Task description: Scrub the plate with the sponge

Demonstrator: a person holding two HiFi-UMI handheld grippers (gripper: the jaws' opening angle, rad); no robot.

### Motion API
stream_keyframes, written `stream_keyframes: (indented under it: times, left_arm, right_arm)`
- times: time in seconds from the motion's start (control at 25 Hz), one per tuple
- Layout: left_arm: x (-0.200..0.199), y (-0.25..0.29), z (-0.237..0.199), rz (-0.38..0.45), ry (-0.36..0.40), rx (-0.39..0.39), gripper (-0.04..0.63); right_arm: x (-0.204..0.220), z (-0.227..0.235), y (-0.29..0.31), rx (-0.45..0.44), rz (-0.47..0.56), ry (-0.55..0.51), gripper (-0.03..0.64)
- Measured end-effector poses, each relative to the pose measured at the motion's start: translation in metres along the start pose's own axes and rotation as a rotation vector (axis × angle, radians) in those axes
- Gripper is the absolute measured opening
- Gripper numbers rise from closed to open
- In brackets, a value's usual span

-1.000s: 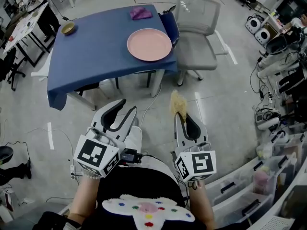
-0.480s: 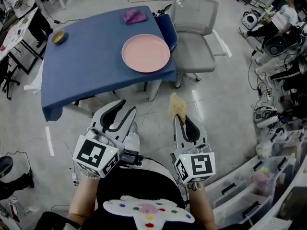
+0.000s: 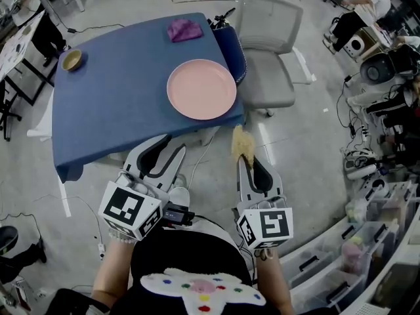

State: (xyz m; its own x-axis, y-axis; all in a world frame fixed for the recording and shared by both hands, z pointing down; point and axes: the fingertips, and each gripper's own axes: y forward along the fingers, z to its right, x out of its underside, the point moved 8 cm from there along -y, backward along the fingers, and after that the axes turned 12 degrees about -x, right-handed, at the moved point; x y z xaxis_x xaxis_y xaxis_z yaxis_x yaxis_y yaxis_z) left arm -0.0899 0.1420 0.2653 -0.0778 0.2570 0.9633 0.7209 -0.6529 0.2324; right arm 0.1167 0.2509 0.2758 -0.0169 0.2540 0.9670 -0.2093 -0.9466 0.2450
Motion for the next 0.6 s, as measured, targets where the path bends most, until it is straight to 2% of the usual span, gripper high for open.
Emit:
stream_keyframes:
  times: [0.32, 0.6]
  left_arm:
    - [-0.011, 0.033, -0.045, -0.006, -0.016, 0.008, 0.130]
    - [-0.021, 0.057, -0.083, -0.003, -0.035, 0.029, 0.130]
  right_arm:
    - [-0.016, 0.003, 0.055, 0.010, -0.020, -0.020, 0.061]
    - [-0.021, 0.002, 0.100, 0.024, -0.033, 0.002, 0.063]
